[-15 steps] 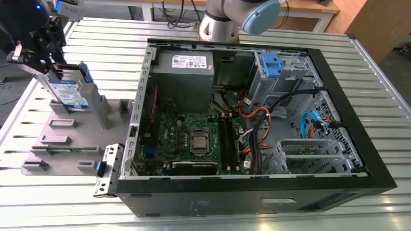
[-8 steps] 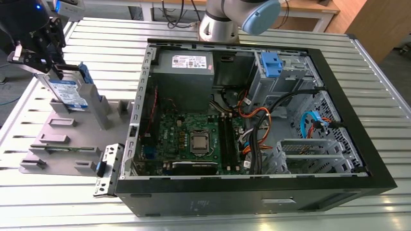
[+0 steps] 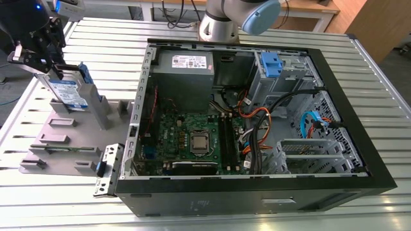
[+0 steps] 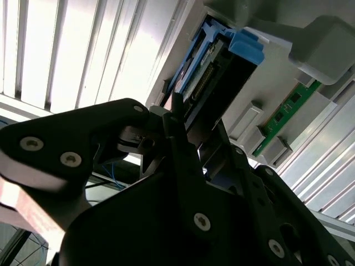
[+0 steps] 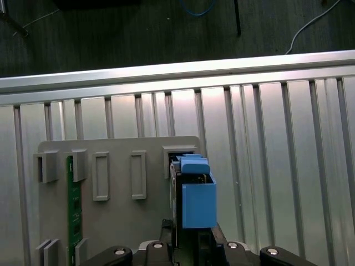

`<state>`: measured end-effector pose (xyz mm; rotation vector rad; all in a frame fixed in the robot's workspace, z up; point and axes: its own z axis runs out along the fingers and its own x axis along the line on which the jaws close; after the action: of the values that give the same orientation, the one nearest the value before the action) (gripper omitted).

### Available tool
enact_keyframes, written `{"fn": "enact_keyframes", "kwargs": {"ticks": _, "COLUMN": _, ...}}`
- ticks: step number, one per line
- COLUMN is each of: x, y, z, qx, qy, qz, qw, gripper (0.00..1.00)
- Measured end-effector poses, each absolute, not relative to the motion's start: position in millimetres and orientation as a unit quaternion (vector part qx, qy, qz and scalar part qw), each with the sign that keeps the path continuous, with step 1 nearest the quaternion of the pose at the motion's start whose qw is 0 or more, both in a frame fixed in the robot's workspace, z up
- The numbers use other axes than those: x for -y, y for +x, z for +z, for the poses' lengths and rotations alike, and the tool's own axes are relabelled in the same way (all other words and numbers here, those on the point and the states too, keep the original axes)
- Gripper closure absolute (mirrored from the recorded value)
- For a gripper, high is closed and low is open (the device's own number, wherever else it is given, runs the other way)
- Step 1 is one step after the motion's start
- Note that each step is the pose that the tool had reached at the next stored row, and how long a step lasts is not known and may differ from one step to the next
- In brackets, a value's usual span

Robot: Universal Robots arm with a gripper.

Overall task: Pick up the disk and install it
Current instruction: 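Pick up the disk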

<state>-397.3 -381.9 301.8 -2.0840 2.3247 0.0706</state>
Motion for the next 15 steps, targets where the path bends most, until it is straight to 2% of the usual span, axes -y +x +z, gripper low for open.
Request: {"fn": "enact_keyframes", "kwargs": {"ticks": 15, "x": 381.9, "y": -397.3, "z": 301.2, "qx": -0.720, "qy": -0.694, "qz": 0.023, "qw": 0.008, "gripper": 0.65}}
